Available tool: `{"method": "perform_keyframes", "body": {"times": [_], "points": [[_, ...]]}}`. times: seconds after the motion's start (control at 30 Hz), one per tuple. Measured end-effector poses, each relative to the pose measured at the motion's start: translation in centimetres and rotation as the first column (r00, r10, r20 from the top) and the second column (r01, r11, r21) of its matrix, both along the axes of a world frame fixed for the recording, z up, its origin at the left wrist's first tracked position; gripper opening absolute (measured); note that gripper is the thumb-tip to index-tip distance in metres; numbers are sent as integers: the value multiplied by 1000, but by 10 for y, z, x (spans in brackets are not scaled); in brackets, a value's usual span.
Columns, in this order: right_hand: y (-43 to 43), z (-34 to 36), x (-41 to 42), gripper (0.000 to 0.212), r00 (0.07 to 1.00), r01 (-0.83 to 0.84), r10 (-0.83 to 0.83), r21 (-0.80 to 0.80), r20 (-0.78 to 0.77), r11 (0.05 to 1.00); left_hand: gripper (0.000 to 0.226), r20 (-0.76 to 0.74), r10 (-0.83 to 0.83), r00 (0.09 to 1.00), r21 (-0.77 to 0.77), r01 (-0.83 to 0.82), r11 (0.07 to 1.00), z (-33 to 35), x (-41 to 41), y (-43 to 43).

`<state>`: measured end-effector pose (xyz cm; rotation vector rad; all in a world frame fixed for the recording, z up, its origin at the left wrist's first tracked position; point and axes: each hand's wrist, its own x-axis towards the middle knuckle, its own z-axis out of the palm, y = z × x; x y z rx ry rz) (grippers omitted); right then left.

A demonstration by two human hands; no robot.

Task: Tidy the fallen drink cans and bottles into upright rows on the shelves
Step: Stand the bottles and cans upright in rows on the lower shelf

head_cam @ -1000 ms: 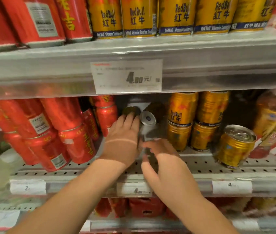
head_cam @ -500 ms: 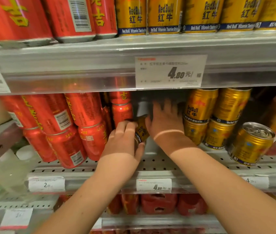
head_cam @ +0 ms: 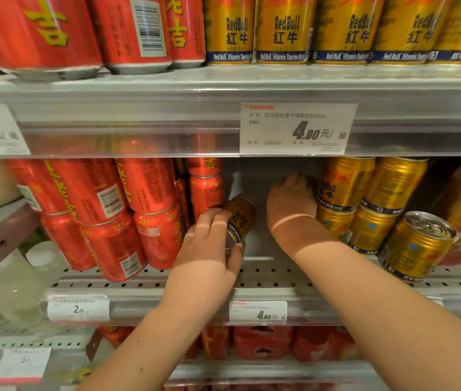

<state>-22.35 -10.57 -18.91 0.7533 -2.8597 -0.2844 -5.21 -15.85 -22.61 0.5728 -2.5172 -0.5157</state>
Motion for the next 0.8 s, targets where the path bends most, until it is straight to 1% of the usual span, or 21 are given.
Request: {"method": "perform_keyframes", "body": {"times": [0.13,0.2,0.27,0.3,0.4,0.43,0.57,0.73,0.8], "points": [[3,-5,-1,36,992,-109,110,29,-67,994,55,-38,7,999,13,-6,1000,-3,0,-1],[8,-14,2,36,986,-135,141,67,-87,989,56,-53,13,999,30,-11,999,-6,0,-1],[9,-22,8,40,989,-98,109,105,-102,990,57,-54,25,998,63,-21,998,-7,0,-2],[8,-24,11,44,993,-70,78,92,-93,993,57,-51,36,998,84,-32,996,-8,0,-2],[2,-26,12,65,999,-10,11,16,-34,1000,55,-37,69,997,114,-64,991,-7,-2,-4],[2,-25,10,68,999,2,-2,0,-34,1000,54,-34,72,997,115,-68,991,-7,-2,-4],[5,-28,0,53,997,-10,2,-107,-76,994,54,-24,81,996,115,-77,990,-8,-3,-5],[2,-38,2,56,999,-39,32,-207,-35,978,55,-20,75,997,102,-72,992,-8,0,-7],[1,-35,0,48,992,-98,76,-249,-99,964,55,-17,70,997,96,-68,993,-8,1,-7]]}}
